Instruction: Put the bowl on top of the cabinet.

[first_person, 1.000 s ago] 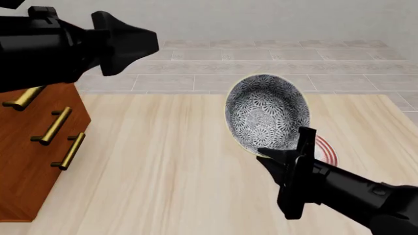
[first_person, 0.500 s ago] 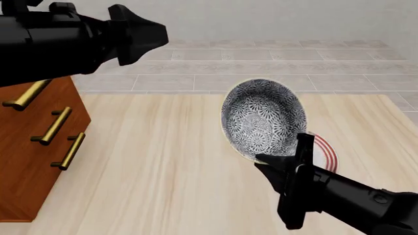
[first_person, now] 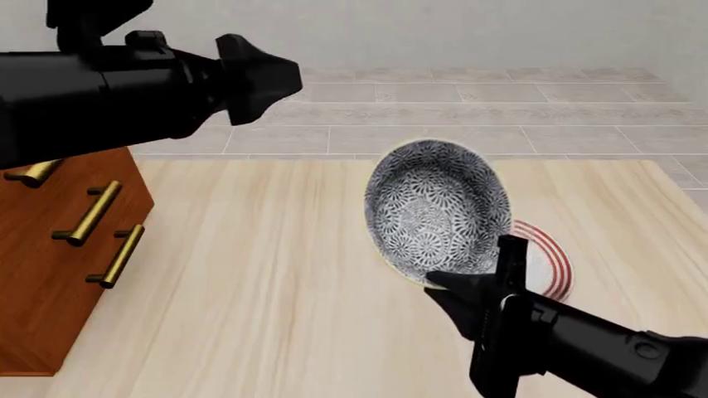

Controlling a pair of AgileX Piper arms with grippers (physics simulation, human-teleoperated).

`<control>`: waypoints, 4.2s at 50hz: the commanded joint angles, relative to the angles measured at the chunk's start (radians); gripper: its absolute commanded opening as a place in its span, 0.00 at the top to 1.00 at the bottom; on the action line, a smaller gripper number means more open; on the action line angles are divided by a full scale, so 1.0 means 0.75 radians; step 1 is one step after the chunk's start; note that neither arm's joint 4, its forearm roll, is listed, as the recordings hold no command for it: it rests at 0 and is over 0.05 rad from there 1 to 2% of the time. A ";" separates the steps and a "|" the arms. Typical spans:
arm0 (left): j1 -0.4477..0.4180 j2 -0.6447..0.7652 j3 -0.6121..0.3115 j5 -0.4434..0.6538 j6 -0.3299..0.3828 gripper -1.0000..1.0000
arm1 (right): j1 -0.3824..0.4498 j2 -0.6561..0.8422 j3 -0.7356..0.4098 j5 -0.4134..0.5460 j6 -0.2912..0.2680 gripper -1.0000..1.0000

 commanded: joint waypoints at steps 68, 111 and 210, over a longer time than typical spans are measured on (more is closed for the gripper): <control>-0.073 0.121 0.214 -0.215 0.000 0.00 | 0.049 -0.037 -0.003 0.026 -0.014 1.00; -0.097 0.199 0.261 -0.305 0.003 0.00 | 0.049 -0.037 -0.003 0.026 -0.014 1.00; -0.130 0.423 0.309 -0.489 0.008 0.00 | 0.049 -0.037 -0.003 0.026 -0.014 1.00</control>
